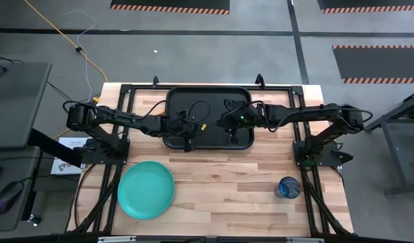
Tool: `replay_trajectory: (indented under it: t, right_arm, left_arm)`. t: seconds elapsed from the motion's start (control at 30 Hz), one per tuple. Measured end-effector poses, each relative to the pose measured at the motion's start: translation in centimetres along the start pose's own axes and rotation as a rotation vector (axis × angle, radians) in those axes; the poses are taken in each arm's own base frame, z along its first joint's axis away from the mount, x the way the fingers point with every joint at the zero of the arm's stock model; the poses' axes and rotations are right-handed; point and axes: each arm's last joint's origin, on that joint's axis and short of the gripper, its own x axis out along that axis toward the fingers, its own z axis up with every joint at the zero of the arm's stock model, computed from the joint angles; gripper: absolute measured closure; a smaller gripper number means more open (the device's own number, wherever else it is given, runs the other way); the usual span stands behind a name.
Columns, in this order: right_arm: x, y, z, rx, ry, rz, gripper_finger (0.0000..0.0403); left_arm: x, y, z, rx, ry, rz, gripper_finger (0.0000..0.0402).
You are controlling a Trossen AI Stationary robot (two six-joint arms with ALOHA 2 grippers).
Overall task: Pick and place plate/cup/fork/spoon on tray
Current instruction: Put the blue fork on the black tray
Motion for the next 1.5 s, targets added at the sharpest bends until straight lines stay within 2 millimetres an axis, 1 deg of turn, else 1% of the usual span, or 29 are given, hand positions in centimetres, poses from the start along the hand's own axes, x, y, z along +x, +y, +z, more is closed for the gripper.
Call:
replay_trajectory:
  t: [0.1,0.23,0.4,0.53,0.63,0.77,0.83,0.93,1.0,1.07,1.17,1.27,1.33,1.43,1.5]
  right_arm:
    - [0.0,0.1,0.0,-0.005,0.001,0.013,0.0393]
    - [0.0,0.1,-0.1,-0.006,0.005,0.017,0.0395]
    - [-0.4,-0.2,-0.5,-0.027,0.053,-0.001,0.04]
    - [-1.5,-0.7,-1.3,0.0,0.144,-0.035,0.0401]
    - [-2.6,-1.2,-1.9,0.027,0.212,-0.095,0.0402]
    - [-3.6,-1.6,-2.9,0.082,0.312,-0.113,0.0402]
    - [-4.0,-1.7,-3.2,0.105,0.339,-0.121,0.0402]
    - [-4.2,-1.6,-4.0,0.118,0.365,-0.147,0.0402]
    - [-4.5,-1.4,-4.9,0.136,0.356,-0.164,0.0402]
    - [-4.9,-1.1,-5.9,0.158,0.33,-0.177,0.0402]
    - [-6.2,-0.7,-7.2,0.208,0.238,-0.202,0.0402]
    - [-7.6,-0.5,-8.1,0.268,0.054,-0.238,0.0403]
    - [-8.3,-0.4,-8.7,0.298,-0.104,-0.266,0.0403]
    - [-8.7,-0.1,-9.7,0.348,-0.332,-0.301,0.0403]
    - [-8.5,0.1,-10.6,0.393,-0.439,-0.342,0.0403]
  left_arm:
    - [0.0,0.0,0.0,0.006,0.002,0.0,0.0401]
    - [0.0,0.0,0.0,0.003,-0.008,0.007,0.0395]
    - [0.0,0.2,0.5,-0.013,-0.055,0.08,0.0363]
    - [-0.1,0.6,0.7,-0.024,-0.055,0.187,0.0332]
    - [-0.3,0.7,0.9,-0.033,-0.076,0.21,0.0311]
    - [-1.5,0.8,1.4,-0.027,-0.117,0.17,0.0291]
    - [-2.5,0.6,1.6,-0.026,-0.163,0.108,0.0285]
    - [-4.4,0.3,1.9,-0.025,-0.298,-0.017,0.0283]
    - [-5.7,0.2,1.3,-0.012,-0.377,-0.073,0.0283]
    - [-7.1,0.3,0.7,-0.019,-0.469,-0.098,0.0284]
    - [-9.0,0.8,-0.7,-0.044,-0.602,-0.089,0.0286]
    - [-10.4,1.3,-2.1,-0.078,-0.733,-0.068,0.0286]
    - [-11.2,1.6,-2.7,-0.105,-0.838,-0.052,0.0286]
    - [-11.6,2.0,-3.5,-0.143,-0.929,-0.035,0.0286]
    - [-11.6,2.1,-3.9,-0.163,-0.952,-0.028,0.0286]
